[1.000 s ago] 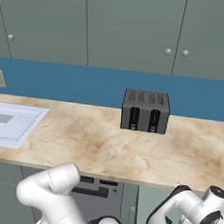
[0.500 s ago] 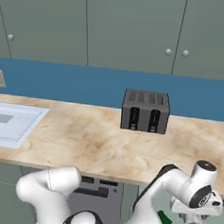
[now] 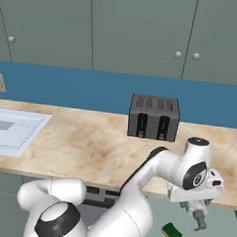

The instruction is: Restock the sink supplies by placing the sponge and soap dispenser on the counter and next to the sink. Make sure the soap dispenser is upright.

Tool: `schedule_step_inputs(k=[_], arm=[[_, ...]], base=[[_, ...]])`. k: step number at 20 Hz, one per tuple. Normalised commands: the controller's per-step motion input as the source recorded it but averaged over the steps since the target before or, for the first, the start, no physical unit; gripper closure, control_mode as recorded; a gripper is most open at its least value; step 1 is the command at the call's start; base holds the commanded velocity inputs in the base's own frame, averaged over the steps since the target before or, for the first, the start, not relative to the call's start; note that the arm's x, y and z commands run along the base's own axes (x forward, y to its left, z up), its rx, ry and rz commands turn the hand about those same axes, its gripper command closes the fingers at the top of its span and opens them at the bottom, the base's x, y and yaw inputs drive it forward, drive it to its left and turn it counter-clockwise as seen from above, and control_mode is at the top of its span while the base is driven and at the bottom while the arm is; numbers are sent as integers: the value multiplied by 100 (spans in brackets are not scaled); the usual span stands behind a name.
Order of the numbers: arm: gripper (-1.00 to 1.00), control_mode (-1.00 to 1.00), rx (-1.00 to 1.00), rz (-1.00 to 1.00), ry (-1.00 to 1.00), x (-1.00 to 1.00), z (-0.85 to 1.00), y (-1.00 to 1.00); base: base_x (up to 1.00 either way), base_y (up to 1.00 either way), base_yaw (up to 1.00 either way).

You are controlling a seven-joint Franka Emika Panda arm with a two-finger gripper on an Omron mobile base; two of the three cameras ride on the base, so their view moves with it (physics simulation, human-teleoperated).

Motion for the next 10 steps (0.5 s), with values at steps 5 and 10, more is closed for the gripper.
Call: schedule_step_inputs(k=[5, 10], arm=[[100, -100, 0, 3, 0, 2, 15, 6], [100, -100, -13, 6, 0, 16, 49, 43]], base=[[0, 0, 0], [0, 0, 0]])
